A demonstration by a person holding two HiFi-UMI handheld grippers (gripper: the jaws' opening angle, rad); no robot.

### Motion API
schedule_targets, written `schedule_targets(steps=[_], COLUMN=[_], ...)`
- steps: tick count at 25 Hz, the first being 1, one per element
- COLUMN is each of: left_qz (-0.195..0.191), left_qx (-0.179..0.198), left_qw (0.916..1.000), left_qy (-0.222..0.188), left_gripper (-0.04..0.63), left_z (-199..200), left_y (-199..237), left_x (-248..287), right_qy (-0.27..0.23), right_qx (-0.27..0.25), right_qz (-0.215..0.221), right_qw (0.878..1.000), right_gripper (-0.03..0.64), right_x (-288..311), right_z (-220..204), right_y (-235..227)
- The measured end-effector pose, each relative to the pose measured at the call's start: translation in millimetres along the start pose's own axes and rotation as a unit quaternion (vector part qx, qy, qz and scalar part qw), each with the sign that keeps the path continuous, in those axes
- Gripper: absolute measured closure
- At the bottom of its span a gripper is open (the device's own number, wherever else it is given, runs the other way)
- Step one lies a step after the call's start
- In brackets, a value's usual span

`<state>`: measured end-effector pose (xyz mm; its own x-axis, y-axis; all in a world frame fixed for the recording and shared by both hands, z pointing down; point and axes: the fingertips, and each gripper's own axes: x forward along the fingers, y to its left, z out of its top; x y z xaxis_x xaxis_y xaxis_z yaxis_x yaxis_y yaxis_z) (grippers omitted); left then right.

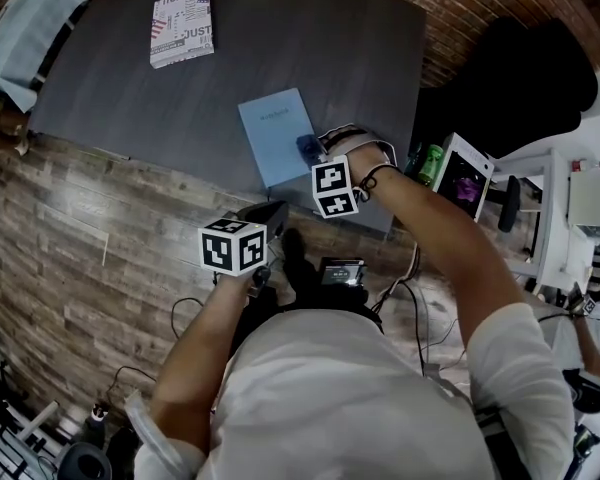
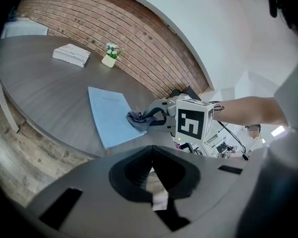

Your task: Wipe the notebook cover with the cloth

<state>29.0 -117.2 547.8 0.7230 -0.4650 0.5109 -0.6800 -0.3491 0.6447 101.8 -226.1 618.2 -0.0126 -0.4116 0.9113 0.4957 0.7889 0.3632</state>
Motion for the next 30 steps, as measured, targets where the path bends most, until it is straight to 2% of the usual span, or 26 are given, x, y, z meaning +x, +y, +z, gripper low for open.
schedule_targets(steps=[20, 30], left_qz=[-0.013, -0.016], left_qx=[0.018, 0.023], left_qw=[0.9997, 0.9996], left_qy=[0.008, 0.005], left_gripper=[0.586, 0.586], left_z=[-5, -4], left_y=[-10, -13], left_x=[-6, -14], right_qy=[-0.007, -0.033], right_qx=[0.016, 0.043], right_qz=[0.014, 0.017], right_qw=[1.0, 0.998], right_gripper=[0.532, 0.532], right_x=[-23, -51], right_z=[6, 9], right_y=[37, 45])
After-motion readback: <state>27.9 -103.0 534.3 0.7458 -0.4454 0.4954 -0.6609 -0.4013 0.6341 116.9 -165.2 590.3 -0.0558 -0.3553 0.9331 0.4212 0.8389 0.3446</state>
